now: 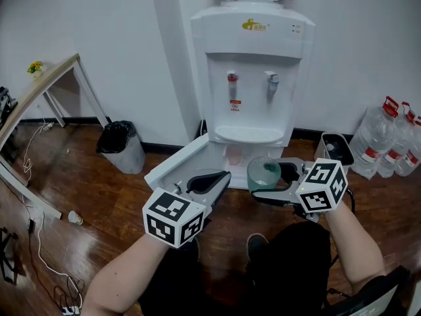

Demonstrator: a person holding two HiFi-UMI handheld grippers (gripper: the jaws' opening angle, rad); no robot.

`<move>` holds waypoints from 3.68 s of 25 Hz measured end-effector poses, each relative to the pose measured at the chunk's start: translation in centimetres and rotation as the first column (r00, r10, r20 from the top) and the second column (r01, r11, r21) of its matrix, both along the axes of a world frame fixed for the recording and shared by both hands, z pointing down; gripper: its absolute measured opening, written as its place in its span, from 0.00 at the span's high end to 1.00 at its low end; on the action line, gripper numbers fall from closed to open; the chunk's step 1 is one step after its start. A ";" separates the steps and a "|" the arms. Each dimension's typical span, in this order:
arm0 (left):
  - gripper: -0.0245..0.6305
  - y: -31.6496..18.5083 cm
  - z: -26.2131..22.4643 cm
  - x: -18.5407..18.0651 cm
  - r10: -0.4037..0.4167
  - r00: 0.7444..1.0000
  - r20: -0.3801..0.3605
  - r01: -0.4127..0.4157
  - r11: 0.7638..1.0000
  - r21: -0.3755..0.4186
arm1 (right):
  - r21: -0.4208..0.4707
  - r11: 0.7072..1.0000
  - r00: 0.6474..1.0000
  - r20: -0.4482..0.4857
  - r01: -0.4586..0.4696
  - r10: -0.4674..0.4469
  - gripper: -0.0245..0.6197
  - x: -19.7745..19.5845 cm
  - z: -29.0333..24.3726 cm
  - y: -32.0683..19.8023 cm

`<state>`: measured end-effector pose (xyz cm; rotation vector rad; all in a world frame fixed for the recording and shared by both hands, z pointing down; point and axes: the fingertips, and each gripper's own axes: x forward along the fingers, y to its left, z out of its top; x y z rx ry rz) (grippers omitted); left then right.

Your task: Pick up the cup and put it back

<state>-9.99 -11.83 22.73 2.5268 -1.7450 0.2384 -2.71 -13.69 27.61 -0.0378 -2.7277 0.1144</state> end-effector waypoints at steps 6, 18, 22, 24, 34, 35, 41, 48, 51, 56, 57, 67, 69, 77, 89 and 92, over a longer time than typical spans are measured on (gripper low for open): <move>0.64 -0.8 0.9 -0.1 0.011 1.000 -0.011 -0.011 1.000 -0.024 | 0.004 1.000 1.000 -0.002 -0.001 0.001 0.39 -0.1 -0.1 0.1; 0.64 -1.1 0.6 0.1 0.029 0.999 -0.016 -0.029 0.999 0.027 | 0.010 1.000 1.000 -0.006 -0.010 0.011 0.39 -0.1 0.2 0.0; 0.65 -1.2 0.5 0.6 0.042 0.998 -0.047 -0.041 0.999 0.016 | 0.011 1.000 1.000 -0.003 -0.023 0.023 0.39 0.3 0.0 -0.1; 0.68 -1.0 0.3 0.5 0.042 0.997 -0.063 -0.041 0.999 0.018 | 0.011 1.000 1.000 -0.005 -0.025 0.025 0.39 0.3 0.1 -0.1; 0.95 -1.0 0.1 1.8 0.158 0.986 -0.053 -0.157 0.987 0.016 | -0.017 0.999 0.999 -0.001 -0.049 0.049 0.39 0.5 1.3 -1.5; 0.95 -1.1 0.2 2.1 0.172 0.984 -0.049 -0.172 0.985 0.015 | -0.020 0.998 0.999 0.000 -0.055 0.055 0.39 0.5 1.4 -1.9; 0.95 -3.2 3.0 1.8 0.184 0.981 -0.058 -0.186 0.982 -0.026 | -0.040 0.995 0.996 0.006 -0.088 0.088 0.39 0.3 3.2 -3.9; 0.95 -7.1 8.5 -0.7 0.075 0.989 -0.127 -0.081 0.996 -0.047 | -0.020 0.990 0.990 -0.018 -0.138 0.137 0.39 -0.3 8.5 -6.8; 0.95 -8.6 11.6 -1.9 0.006 0.986 -0.166 -0.017 0.998 -0.066 | -0.012 0.982 0.982 -0.010 -0.187 0.187 0.39 -0.6 11.1 -8.4; 0.95 -10.5 16.7 -3.0 -0.052 0.995 -0.090 0.048 0.998 -0.052 | 0.012 0.969 0.969 -0.016 -0.246 0.246 0.39 -1.3 15.8 -10.4; 0.95 -10.8 18.0 -3.1 -0.062 0.995 -0.074 0.058 0.997 -0.058 | 0.010 0.968 0.968 -0.010 -0.249 0.249 0.39 -1.4 16.7 -10.6; 0.95 -14.2 26.7 -3.5 -0.132 0.986 -0.104 0.118 0.984 -0.131 | -0.019 0.940 0.940 -0.009 -0.341 0.341 0.39 -2.9 25.6 -14.3; 0.95 -14.7 27.8 -3.8 -0.138 0.985 -0.100 0.125 0.983 -0.132 | -0.018 0.934 0.935 -0.009 -0.356 0.356 0.39 -3.4 27.0 -15.1; 0.95 -16.9 32.1 -4.5 -0.135 0.989 -0.056 0.123 0.975 -0.186 | -0.032 0.903 0.904 -0.018 -0.428 0.428 0.39 -4.2 31.1 -17.9; 0.96 -18.6 35.5 -5.0 -0.200 0.979 -0.048 0.182 0.952 -0.246 | -0.044 0.760 0.761 -0.034 -0.649 0.648 0.39 -4.7 34.7 -22.0; 0.96 -18.8 36.0 -5.4 -0.218 0.974 -0.062 0.195 0.946 -0.258 | -0.034 0.727 0.728 -0.040 -0.686 0.685 0.39 -4.8 35.6 -23.5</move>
